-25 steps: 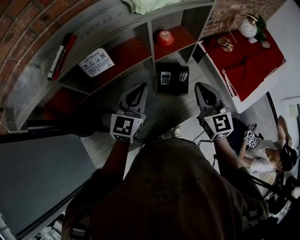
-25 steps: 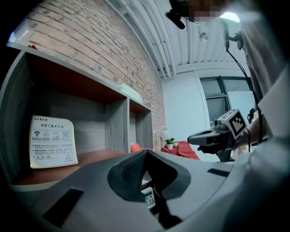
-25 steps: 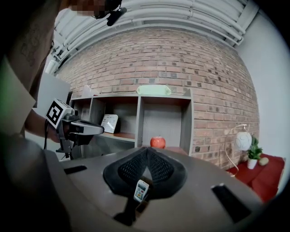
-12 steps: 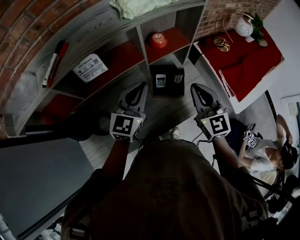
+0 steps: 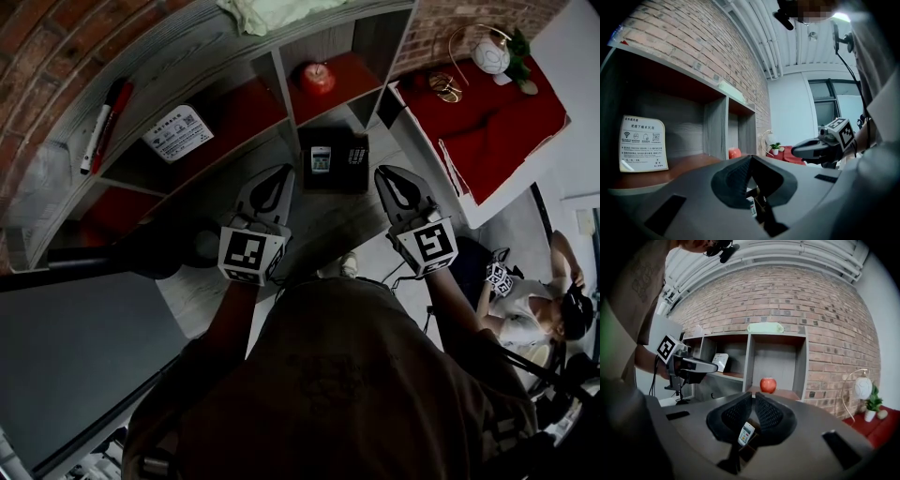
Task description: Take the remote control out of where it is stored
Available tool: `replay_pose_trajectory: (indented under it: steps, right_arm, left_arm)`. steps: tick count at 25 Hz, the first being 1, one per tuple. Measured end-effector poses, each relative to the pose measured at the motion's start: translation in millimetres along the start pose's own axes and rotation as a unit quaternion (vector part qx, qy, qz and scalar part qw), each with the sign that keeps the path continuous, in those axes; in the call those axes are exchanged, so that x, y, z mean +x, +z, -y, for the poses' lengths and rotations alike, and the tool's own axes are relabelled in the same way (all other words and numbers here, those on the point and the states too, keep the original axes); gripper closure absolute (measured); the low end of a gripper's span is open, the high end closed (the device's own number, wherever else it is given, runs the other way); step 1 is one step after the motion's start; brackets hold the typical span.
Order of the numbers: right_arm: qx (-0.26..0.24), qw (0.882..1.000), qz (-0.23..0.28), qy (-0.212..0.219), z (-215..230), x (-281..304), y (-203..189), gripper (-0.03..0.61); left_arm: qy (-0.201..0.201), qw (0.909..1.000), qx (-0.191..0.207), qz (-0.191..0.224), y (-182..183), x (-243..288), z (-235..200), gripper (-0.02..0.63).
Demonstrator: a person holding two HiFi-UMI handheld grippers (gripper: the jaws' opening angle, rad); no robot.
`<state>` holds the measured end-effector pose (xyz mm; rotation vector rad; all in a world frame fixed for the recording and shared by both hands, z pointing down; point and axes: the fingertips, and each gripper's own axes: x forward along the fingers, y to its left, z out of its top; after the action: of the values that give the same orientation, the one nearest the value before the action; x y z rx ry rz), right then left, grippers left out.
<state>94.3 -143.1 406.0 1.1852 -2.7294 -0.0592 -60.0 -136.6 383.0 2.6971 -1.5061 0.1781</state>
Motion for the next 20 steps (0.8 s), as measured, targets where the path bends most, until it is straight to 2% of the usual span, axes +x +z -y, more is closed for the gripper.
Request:
replay_pose_trajectory:
  steps: [5, 10, 14, 20]
  right_arm:
    - [-0.032, 0.999, -0.03, 0.012, 7, 13, -16, 0.557]
    - [-0.047, 0.996, -0.07, 0.032, 15, 30, -34, 0.453]
    - [-0.059, 0.991, -0.105, 0.055, 20, 47, -55, 0.384]
    - [-0.062, 0.982, -0.159, 0.079, 24, 71, -99, 0.337]
  left_arm:
    - [0.001, 1.0, -0.003, -0.006, -10, -2, 1, 0.602]
    - [-0.002, 0.9998, -0.018, -0.002, -10, -1, 5, 0.601]
    - [-0.006, 0.9997, 0.022, 0.006, 1, 2, 14, 0.601]
    - [-0.007, 0.9997, 0.021, -0.004, -3, 2, 21, 0.601]
